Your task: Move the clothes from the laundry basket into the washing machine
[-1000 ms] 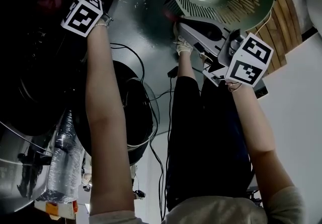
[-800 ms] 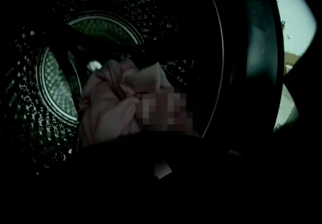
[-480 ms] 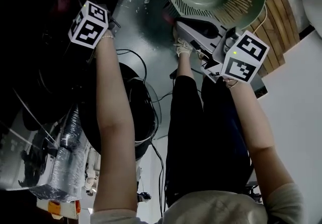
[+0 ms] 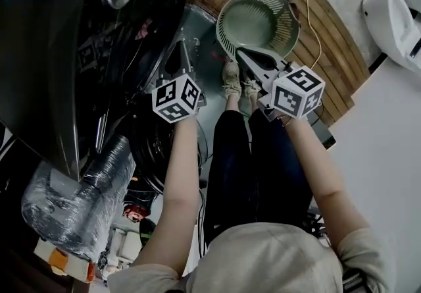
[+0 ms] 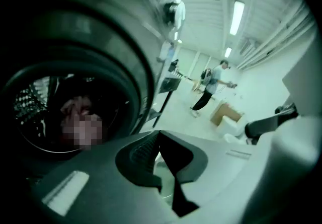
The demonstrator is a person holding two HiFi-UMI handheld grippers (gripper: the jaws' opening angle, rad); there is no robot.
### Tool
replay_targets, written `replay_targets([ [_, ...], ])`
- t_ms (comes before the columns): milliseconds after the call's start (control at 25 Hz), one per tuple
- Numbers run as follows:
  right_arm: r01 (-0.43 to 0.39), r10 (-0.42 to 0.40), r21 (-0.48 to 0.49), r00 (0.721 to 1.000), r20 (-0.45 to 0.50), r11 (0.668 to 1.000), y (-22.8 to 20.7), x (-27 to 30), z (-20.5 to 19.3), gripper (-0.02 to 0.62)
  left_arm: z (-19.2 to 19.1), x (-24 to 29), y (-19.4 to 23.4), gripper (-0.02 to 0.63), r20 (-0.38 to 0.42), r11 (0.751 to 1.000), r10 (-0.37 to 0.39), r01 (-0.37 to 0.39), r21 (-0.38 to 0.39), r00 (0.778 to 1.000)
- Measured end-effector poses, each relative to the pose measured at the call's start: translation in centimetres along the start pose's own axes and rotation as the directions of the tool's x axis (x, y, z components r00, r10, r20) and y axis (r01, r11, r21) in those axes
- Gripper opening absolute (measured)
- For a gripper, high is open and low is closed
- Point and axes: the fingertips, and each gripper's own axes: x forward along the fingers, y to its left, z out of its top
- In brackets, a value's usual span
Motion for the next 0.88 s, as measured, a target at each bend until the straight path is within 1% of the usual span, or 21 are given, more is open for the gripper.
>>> replay_targets([
  [40, 0.004, -0.004, -0.019, 1.000, 0.000, 1.000, 1.1, -1.3, 0.9, 0.011, 1.7, -1.4, -2.4, 0.011, 0.029, 0.997, -0.080, 0.080, -0.012, 0.996],
  [80, 0.002, -0.002, -0.039, 1.000, 0.000, 0.999, 2.4, -2.5, 1.7, 0.011, 3.5, -2.8, -4.9, 0.011, 0.064, 0.986, -0.166, 0.167, -0.018, 0.984],
  [120, 0.000, 0.000, -0.059, 1.000, 0.000, 0.998, 3.7, -3.8, 2.6, 0.011, 5.3, -4.2, -7.4, 0.011, 0.095, 0.969, -0.247, 0.248, -0.008, 0.964],
  [160, -0.003, 0.003, -0.075, 1.000, 0.004, 0.997, 4.9, -5.0, 3.4, 0.011, 7.1, -5.6, -9.7, 0.011, 0.116, 0.949, -0.313, 0.314, 0.018, 0.943],
  [200, -0.005, 0.006, -0.089, 1.000, 0.013, 0.996, 6.1, -6.3, 4.3, 0.011, 8.7, -6.9, -11.9, 0.011, 0.126, 0.931, -0.364, 0.360, 0.052, 0.923],
  [280, -0.009, 0.013, -0.134, 0.999, 0.032, 0.991, 8.3, -8.7, 6.1, 0.011, 11.1, -9.3, -15.7, 0.011, 0.126, 0.899, -0.435, 0.421, 0.122, 0.891],
  [360, -0.017, 0.026, -0.192, 0.999, 0.043, 0.981, 10.4, -10.5, 7.4, 0.011, 12.7, -11.7, -18.7, 0.011, 0.097, 0.863, -0.495, 0.475, 0.171, 0.864],
  [400, -0.030, 0.041, -0.212, 0.998, 0.045, 0.977, 11.5, -11.1, 7.9, 0.010, 13.2, -12.9, -19.8, 0.011, 0.078, 0.849, -0.515, 0.494, 0.190, 0.854],
  [440, -0.044, 0.056, -0.227, 0.997, 0.046, 0.973, 12.6, -11.6, 8.2, 0.011, 13.6, -14.1, -20.5, 0.009, 0.065, 0.840, -0.523, 0.502, 0.205, 0.850],
  [520, -0.042, 0.058, -0.261, 0.997, 0.055, 0.964, 14.3, -12.7, 8.9, 0.009, 14.4, -16.0, -21.4, 0.011, 0.066, 0.839, -0.521, 0.496, 0.225, 0.851],
  [600, -0.005, 0.035, -0.303, 0.995, 0.095, 0.953, 15.5, -14.2, 10.3, 0.010, 15.3, -17.4, -22.0, 0.011, 0.076, 0.845, -0.506, 0.476, 0.246, 0.859],
  [680, 0.039, 0.013, -0.332, 0.988, 0.153, 0.942, 16.5, -15.4, 11.7, 0.010, 15.9, -18.6, -22.5, 0.011, 0.066, 0.846, -0.484, 0.447, 0.289, 0.873],
  [760, 0.082, -0.012, -0.359, 0.981, 0.192, 0.930, 17.5, -16.4, 12.3, 0.010, 16.2, -19.9, -23.0, 0.011, 0.052, 0.848, -0.471, 0.435, 0.302, 0.881],
  [800, 0.097, -0.020, -0.372, 0.979, 0.204, 0.923, 18.0, -16.7, 12.4, 0.009, 16.3, -20.7, -23.3, 0.011, 0.042, 0.846, -0.477, 0.445, 0.295, 0.878],
  [840, 0.105, -0.022, -0.382, 0.976, 0.215, 0.918, 18.6, -17.0, 12.6, 0.010, 16.5, -21.6, -23.7, 0.011, 0.030, 0.836, -0.494, 0.466, 0.290, 0.869],
  [880, 0.108, -0.018, -0.389, 0.974, 0.226, 0.915, 19.2, -17.1, 12.9, 0.011, 16.9, -22.5, -24.2, 0.011, 0.020, 0.820, -0.518, 0.490, 0.295, 0.855],
])
